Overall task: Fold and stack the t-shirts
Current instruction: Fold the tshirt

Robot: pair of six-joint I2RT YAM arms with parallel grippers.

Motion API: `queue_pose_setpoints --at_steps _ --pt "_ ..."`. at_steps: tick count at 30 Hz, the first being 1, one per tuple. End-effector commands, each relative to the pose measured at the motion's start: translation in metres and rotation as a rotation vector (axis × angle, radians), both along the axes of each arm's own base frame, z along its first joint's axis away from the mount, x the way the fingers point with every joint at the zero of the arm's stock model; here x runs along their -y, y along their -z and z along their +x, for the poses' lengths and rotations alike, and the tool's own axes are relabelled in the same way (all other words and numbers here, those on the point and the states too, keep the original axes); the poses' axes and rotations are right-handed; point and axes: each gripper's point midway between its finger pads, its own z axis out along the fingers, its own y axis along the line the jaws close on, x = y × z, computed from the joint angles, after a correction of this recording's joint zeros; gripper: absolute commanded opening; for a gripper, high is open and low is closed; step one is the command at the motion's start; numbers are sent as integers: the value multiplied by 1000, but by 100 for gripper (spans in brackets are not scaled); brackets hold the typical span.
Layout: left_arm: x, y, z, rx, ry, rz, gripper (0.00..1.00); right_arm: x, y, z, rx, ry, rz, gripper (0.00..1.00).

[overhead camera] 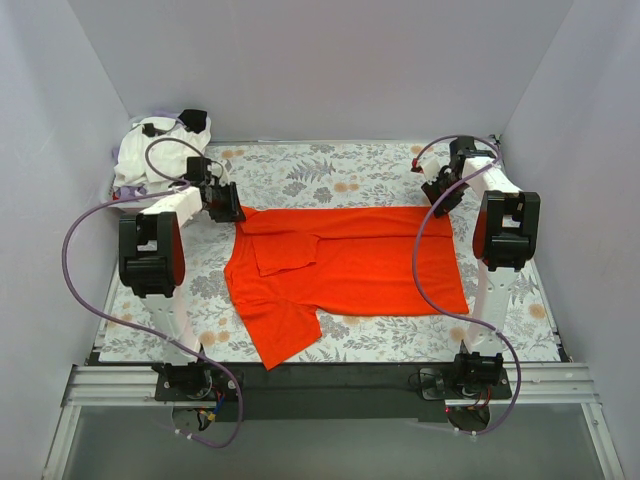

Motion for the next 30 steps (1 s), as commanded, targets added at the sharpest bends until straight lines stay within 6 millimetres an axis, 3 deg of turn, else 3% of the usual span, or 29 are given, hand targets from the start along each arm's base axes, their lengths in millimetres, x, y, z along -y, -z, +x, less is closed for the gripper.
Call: queue_pose_setpoints --at_steps 1,2,5,8,14,15,17,23,30 --pt "-9 -61 31 180 13 -46 28 -10 -30 9 74 -18 45 24" --pt "-15 -69 33 201 7 -59 34 -11 -37 10 88 -19 52 24" --pt "-20 -89 43 253 4 -90 36 -14 -47 14 111 -14 69 24" --pt "-24 -89 51 251 -12 -105 36 -15 -49 16 118 -12 72 24" --pt "-36 -63 58 199 -28 -38 18 -13 -47 18 117 -9 60 23" --pt "-39 -64 62 212 -2 -6 18 -12 -46 17 113 -11 58 23" --pt "-41 -45 55 145 35 19 21 -11 -44 17 111 -14 52 23" --pt "-49 -24 47 73 172 114 38 -10 -40 22 115 -27 41 23" --pt "-43 -8 35 35 288 104 42 -10 -37 25 113 -27 40 23"
